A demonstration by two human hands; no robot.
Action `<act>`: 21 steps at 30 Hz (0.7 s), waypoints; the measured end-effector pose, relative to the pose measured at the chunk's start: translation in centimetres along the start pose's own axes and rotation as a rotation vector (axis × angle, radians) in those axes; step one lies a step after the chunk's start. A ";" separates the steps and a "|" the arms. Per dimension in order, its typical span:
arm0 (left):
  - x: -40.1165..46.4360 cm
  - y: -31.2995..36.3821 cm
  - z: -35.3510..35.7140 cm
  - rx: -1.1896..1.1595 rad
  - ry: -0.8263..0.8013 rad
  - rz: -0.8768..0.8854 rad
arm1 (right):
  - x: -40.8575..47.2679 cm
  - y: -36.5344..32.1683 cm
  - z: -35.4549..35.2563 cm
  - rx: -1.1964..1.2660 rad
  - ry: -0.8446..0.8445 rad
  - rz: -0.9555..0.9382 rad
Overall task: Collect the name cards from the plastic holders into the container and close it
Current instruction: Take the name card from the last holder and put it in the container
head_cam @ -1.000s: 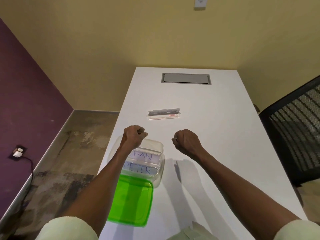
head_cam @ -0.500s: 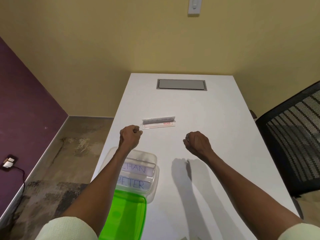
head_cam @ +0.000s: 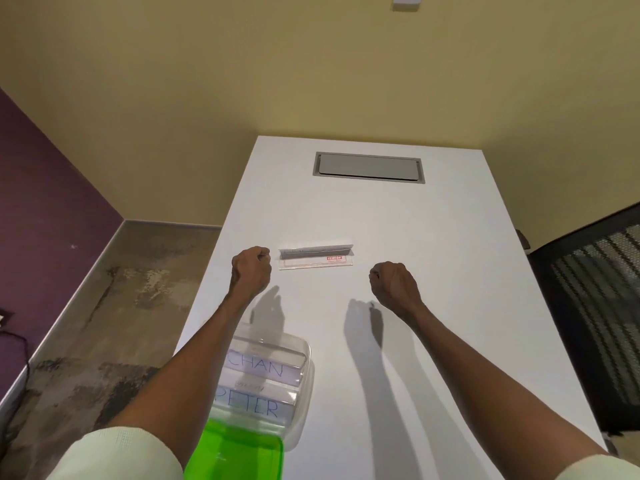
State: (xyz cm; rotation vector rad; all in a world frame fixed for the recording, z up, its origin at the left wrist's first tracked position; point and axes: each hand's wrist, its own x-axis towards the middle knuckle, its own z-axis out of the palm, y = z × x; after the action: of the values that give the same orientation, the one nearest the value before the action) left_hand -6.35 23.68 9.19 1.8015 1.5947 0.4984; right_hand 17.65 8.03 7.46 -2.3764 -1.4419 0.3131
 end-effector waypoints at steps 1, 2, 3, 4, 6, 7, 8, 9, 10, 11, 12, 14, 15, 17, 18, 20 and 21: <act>0.7 0.0 0.2 0.003 -0.006 0.002 | 0.8 0.1 0.2 0.016 -0.013 0.008; 1.3 0.0 0.4 0.008 -0.015 0.008 | 1.8 0.1 0.3 0.032 -0.026 0.020; 2.0 0.1 0.6 0.014 -0.022 0.009 | 2.6 0.0 0.4 0.047 -0.035 0.039; 2.6 0.2 0.8 0.018 -0.026 0.009 | 3.5 0.0 0.5 0.059 -0.040 0.052; 3.8 0.4 1.2 0.033 -0.030 0.002 | 5.2 0.1 0.9 0.074 -0.046 0.074; 4.4 0.5 1.3 0.039 -0.033 -0.006 | 6.0 0.2 1.1 0.080 -0.051 0.087; 5.0 0.5 1.6 0.041 -0.038 -0.018 | 6.8 0.3 1.3 0.086 -0.054 0.100; 5.5 0.5 1.9 0.043 -0.035 -0.025 | 7.5 0.4 1.5 0.093 -0.056 0.111; 6.0 0.5 2.3 0.042 -0.029 -0.032 | 8.2 0.6 1.6 0.102 -0.061 0.122; 6.6 0.4 2.6 0.041 -0.030 -0.039 | 8.9 0.7 1.8 0.115 -0.071 0.135; 7.1 0.4 2.9 0.044 -0.030 -0.054 | 9.6 0.9 2.0 0.129 -0.079 0.151; 8.0 0.5 3.6 0.069 -0.040 -0.067 | 10.7 1.2 2.5 0.162 -0.086 0.195; 8.3 0.4 4.0 0.093 -0.047 -0.067 | 11.3 1.4 2.7 0.180 -0.093 0.218; 9.0 0.0 4.7 0.103 -0.067 -0.094 | 12.4 1.8 3.2 0.217 -0.130 0.266; 9.3 -0.3 5.2 0.090 -0.071 -0.125 | 12.9 2.0 3.5 0.246 -0.157 0.300; 9.9 -0.8 5.9 0.058 -0.075 -0.214 | 14.0 2.3 4.0 0.315 -0.194 0.370; 10.1 -0.8 6.0 0.013 -0.077 -0.262 | 14.5 2.4 4.4 0.354 -0.205 0.399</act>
State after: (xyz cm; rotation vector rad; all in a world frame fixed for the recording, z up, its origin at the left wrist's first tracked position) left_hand -1.06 32.19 3.00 1.5699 1.7507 0.2939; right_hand 24.74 20.63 2.33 -2.3623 -0.8782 0.8570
